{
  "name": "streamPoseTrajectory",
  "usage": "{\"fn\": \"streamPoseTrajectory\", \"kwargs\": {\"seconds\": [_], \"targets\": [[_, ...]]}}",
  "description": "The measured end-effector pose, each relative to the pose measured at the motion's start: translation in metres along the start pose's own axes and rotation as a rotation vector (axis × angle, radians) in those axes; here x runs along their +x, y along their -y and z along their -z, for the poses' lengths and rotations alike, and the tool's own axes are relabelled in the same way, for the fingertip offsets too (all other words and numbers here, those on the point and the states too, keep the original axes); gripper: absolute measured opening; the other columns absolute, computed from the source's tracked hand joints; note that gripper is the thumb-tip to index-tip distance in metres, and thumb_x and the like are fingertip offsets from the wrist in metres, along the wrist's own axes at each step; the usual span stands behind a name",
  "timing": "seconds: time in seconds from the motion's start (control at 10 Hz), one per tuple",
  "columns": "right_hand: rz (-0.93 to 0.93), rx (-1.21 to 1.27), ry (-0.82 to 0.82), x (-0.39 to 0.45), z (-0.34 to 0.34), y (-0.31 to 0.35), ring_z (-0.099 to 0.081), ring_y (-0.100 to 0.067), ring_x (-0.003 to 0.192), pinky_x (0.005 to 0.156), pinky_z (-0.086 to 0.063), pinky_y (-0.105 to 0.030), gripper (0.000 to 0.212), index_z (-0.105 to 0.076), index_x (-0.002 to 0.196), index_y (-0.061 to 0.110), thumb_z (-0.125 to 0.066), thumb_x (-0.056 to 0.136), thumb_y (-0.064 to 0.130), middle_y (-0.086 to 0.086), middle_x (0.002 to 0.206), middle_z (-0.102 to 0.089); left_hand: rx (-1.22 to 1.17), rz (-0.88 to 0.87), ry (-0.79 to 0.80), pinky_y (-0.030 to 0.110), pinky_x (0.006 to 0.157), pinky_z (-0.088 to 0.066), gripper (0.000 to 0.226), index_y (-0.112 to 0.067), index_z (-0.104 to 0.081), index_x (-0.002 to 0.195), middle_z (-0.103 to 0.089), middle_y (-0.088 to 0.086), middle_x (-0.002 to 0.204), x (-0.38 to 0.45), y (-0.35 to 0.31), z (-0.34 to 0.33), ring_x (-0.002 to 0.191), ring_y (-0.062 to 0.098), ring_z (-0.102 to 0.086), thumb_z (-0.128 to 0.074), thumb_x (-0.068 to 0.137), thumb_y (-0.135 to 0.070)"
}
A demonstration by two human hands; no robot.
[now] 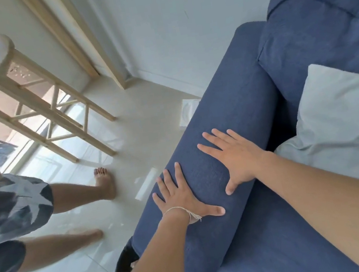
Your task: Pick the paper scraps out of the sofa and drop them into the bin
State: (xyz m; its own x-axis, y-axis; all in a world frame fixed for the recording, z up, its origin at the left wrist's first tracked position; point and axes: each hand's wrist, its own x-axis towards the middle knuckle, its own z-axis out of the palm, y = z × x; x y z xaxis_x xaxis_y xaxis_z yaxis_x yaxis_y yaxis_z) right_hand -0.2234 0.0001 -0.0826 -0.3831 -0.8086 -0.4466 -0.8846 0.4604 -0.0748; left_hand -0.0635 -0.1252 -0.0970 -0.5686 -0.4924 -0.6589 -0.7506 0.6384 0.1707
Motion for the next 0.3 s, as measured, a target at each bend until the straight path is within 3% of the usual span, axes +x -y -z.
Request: {"fn": "streamPoseTrajectory", "kwargs": {"seconds": [0.1,0.2,0.3], "targets": [[-0.043,0.227,0.034,-0.003,0.019,0.007,0.009,-0.02,0.155,0.125,-0.004,-0.046,0.119,-0.006,0.16,0.034,-0.072,0.066,0.066,0.003,0.169,0.011,-0.028,0.014,0.018,0.062,0.119,0.007,0.17,-0.038,0.038,0.143,0.033,0.0,0.16,0.002,-0.001,0.004,0.148,0.026,0.032,-0.073,0.023,-0.084],[-0.098,0.919,-0.13,-0.022,0.058,0.014,-0.046,-0.008,0.138,0.114,-0.037,-0.039,0.064,-0.054,0.141,0.033,-0.07,0.083,0.054,0.01,0.15,-0.051,-0.03,0.013,0.041,0.062,0.119,0.008,0.171,-0.039,0.038,0.143,0.034,0.0,0.16,0.004,0.0,0.005,0.147,0.027,0.032,-0.075,0.023,-0.083],[0.127,1.654,-0.504,-0.073,0.109,0.019,-0.067,-0.023,0.114,0.095,-0.054,-0.044,0.038,-0.069,0.12,0.019,-0.076,0.085,0.033,0.001,0.121,-0.072,-0.065,0.025,0.045,0.062,0.118,0.009,0.171,-0.04,0.038,0.143,0.034,-0.001,0.16,0.007,0.0,0.005,0.148,0.027,0.031,-0.076,0.022,-0.084]]}}
